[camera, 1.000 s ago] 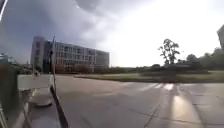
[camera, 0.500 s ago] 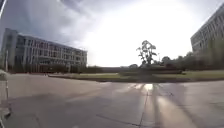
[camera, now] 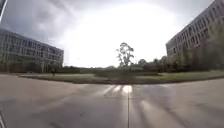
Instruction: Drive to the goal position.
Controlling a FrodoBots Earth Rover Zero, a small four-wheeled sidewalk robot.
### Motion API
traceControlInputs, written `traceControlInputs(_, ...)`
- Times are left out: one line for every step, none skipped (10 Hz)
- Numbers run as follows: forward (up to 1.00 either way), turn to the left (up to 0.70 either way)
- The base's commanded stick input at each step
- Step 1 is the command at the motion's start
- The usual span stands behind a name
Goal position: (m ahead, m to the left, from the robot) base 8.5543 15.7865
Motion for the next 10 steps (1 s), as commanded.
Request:
traceControlInputs(0.70, 0.35)
traceControlInputs(0.70, 0.35)
traceControlInputs(0.70, 0.35)
traceControlInputs(0.70, 0.35)
traceControlInputs(0.70, 0.35)
traceControlInputs(0.70, 0.35)
traceControlInputs(0.70, 0.35)
traceControlInputs(0.70, 0.35)
traceControlInputs(0.70, 0.35)
traceControlInputs(0.70, 0.35)
